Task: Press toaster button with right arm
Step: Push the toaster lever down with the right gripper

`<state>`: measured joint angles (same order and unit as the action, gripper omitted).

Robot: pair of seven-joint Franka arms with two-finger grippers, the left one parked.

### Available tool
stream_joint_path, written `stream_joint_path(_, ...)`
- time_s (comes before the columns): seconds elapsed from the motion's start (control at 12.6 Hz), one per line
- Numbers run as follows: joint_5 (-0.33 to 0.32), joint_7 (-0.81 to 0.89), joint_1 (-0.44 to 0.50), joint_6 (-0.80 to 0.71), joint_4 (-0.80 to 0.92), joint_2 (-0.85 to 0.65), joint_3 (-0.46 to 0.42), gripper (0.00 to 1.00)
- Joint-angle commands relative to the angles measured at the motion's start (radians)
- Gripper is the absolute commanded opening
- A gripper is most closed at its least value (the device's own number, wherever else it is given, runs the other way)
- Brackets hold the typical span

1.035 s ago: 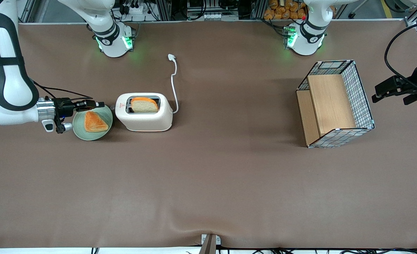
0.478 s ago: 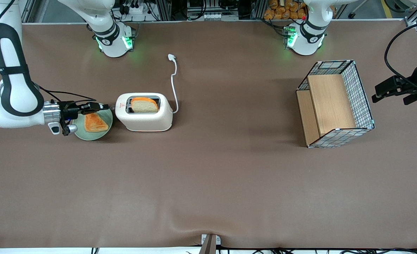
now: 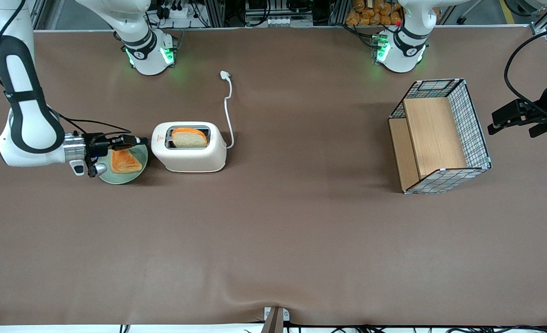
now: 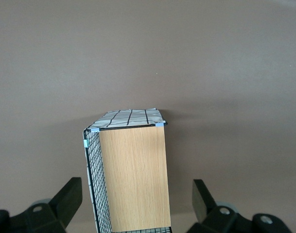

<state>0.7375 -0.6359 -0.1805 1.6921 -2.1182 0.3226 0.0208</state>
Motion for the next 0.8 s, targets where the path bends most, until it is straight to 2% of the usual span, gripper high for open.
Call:
stream_joint_path(0.0,0.034,-0.031,0.01,0.032,-0.029,-0.005,0.001,0.0)
stream_joint_path(0.72,0.036,-0.122,0.003,0.063,-0.029,0.067,0.001,0.0)
